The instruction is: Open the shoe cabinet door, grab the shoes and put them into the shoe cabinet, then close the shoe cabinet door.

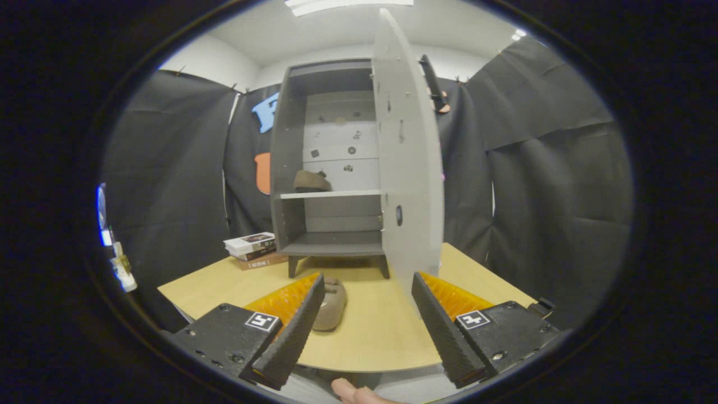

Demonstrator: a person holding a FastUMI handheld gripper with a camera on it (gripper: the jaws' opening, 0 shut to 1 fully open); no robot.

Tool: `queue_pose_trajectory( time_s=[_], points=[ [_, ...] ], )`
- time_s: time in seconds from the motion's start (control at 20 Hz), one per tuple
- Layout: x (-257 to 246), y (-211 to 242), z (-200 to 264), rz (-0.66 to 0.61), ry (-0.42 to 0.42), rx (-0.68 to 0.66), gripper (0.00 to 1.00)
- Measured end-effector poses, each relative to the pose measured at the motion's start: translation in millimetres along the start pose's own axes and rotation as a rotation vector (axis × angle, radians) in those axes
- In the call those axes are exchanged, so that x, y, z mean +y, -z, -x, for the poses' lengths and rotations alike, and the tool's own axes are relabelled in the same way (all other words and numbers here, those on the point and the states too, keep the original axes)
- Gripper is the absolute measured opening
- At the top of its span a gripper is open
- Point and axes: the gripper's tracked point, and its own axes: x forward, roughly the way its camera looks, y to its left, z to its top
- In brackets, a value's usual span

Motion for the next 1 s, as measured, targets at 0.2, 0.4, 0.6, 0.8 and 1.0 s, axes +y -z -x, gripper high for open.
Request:
queue_pose_trajectory(
  time_s=[0.2,0.4,0.6,0.8,1.0],
  points=[
    [20.4,5.0,-6.3,0.009,-0.049,0.001,1.00],
    [35.2,15.7,-15.8,0.000,-0.055,0.029,1.00],
    [44.5,17.7,-26.1,-0.012,-0.062,0.026,1.00],
    [42.2,18.8,-46.3,0.010,-0.027,0.007,1.00],
    [39.3,29.3,-51.9,0.053,-0.026,0.052,1.00]
  ],
)
